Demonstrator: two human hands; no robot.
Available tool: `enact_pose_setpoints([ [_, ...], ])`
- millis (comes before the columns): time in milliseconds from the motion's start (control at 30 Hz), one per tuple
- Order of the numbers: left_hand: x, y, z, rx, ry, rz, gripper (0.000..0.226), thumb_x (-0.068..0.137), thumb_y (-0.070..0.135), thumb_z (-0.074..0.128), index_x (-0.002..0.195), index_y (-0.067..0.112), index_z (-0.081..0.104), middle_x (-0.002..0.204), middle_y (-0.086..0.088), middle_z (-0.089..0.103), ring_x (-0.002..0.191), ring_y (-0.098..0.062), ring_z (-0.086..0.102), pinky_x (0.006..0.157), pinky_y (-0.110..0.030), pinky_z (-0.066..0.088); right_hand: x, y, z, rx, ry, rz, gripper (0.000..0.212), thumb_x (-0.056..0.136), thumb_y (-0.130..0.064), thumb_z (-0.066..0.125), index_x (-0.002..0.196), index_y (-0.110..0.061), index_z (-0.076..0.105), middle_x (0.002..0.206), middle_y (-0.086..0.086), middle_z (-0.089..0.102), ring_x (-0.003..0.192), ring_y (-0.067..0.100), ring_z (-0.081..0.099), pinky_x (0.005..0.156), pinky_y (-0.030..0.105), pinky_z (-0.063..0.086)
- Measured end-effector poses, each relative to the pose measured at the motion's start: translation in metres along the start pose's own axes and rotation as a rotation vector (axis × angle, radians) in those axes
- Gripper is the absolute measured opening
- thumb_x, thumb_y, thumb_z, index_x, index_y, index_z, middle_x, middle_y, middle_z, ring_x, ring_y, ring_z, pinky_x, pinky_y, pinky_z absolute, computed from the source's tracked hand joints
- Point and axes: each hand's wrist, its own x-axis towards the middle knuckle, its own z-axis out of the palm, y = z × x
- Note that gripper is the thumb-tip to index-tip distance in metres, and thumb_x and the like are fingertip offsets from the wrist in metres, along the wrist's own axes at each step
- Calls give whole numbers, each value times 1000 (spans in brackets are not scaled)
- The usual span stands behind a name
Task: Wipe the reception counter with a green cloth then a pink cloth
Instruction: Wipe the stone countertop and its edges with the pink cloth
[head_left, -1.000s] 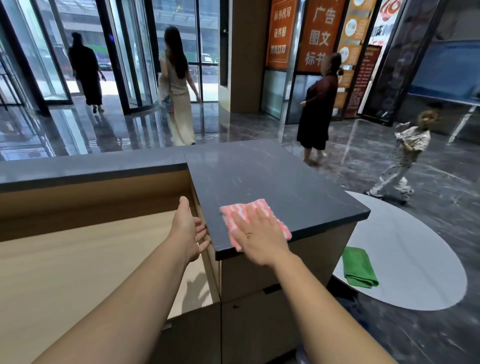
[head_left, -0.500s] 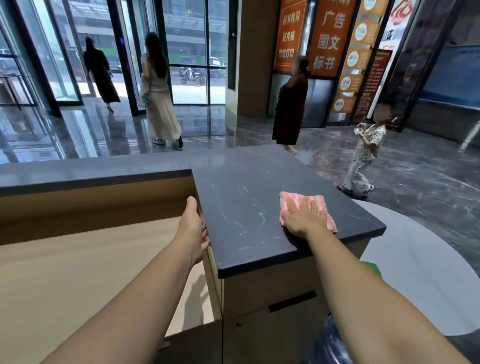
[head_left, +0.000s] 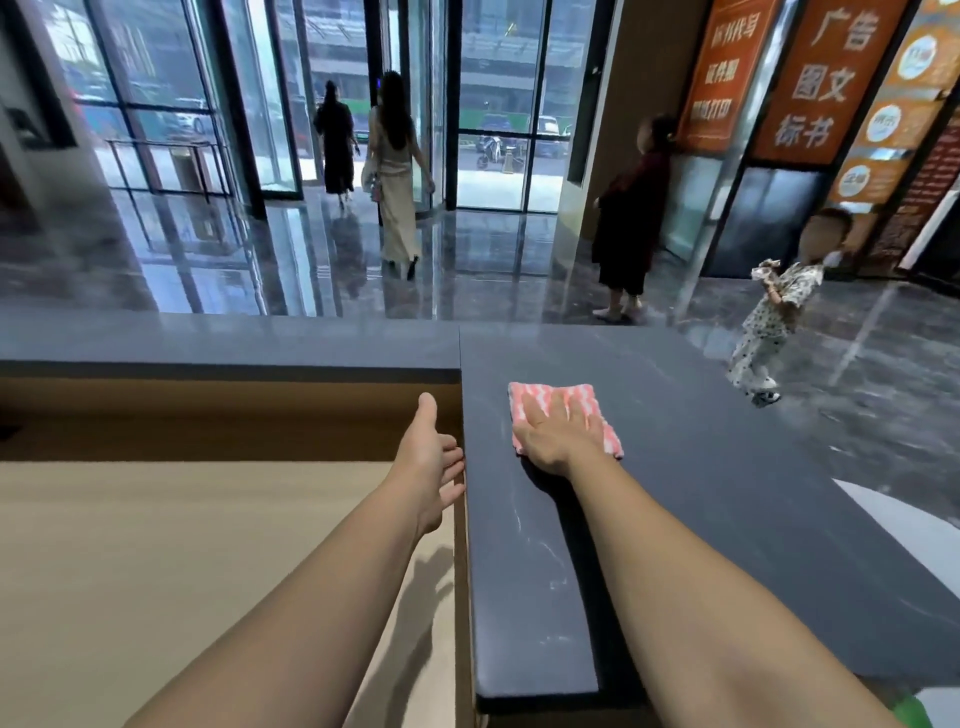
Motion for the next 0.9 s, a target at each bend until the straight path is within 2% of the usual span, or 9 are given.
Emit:
enact_pose_setpoints([
  [100, 24, 4, 0, -14, 26, 4, 76, 94, 62, 33, 142, 4, 40, 147, -15, 43, 133, -29, 45, 109, -44, 39, 32, -22, 1, -76, 10, -114, 53, 105, -42, 12, 154, -37, -6, 162, 6, -16, 148, 32, -16, 117, 50, -12],
  [200, 45, 8, -1, 24, 73, 65, 73, 96, 60, 30, 144, 5, 38, 150, -12, 40, 138, -26, 38, 115, -43, 31, 55, -46, 2, -118, 5, -251, 51, 105, -44, 13, 155, -39, 3, 163, 6, -13, 149, 32, -14, 116, 50, -11],
  [300, 64, 17, -4, 206, 158, 186, 66, 97, 59, 28, 143, 14, 43, 151, -4, 39, 140, -24, 33, 113, -42, 26, 74, -66, 5, -197, -8, -344, 49, 104, -39, 24, 152, -42, 17, 163, 6, -13, 148, 33, -16, 116, 53, -11],
  [433, 93, 38, -2, 311, 119, 268, 61, 101, 52, 22, 144, 12, 42, 149, -2, 41, 138, -19, 34, 105, -34, 27, 90, -77, 4, -221, 4, -368, 62, 98, -27, 41, 153, -35, 13, 163, 7, -12, 148, 33, -16, 118, 54, -8],
  [567, 119, 45, 11, 233, -3, 177, 76, 94, 66, 23, 138, 10, 49, 142, -9, 51, 130, -23, 48, 103, -32, 36, 95, -70, 5, -148, 66, -431, 57, 97, -38, 36, 152, -37, 19, 164, 8, 2, 150, 31, -7, 120, 51, -3],
  [633, 129, 41, 14, 138, -23, 137, 81, 91, 70, 27, 134, 8, 54, 136, -12, 56, 124, -25, 54, 108, -38, 40, 92, -65, 2, -126, 98, -467, 52, 97, -38, 35, 149, -38, 29, 163, 6, 11, 150, 29, -1, 121, 48, 1],
  [733, 133, 39, 18, 97, -46, 112, 78, 93, 68, 26, 131, 8, 58, 134, -13, 58, 124, -25, 54, 111, -43, 37, 89, -63, -3, -104, 115, -496, 47, 95, -36, 37, 142, -39, 40, 159, 6, 20, 149, 28, 9, 121, 47, 9],
  [900, 123, 29, 13, 97, -61, 116, 82, 93, 68, 25, 129, 3, 58, 133, -16, 58, 125, -28, 53, 112, -43, 36, 74, -61, 5, -80, 102, -479, 50, 92, -36, 42, 142, -41, 40, 154, 5, 27, 146, 29, 16, 119, 48, 15],
])
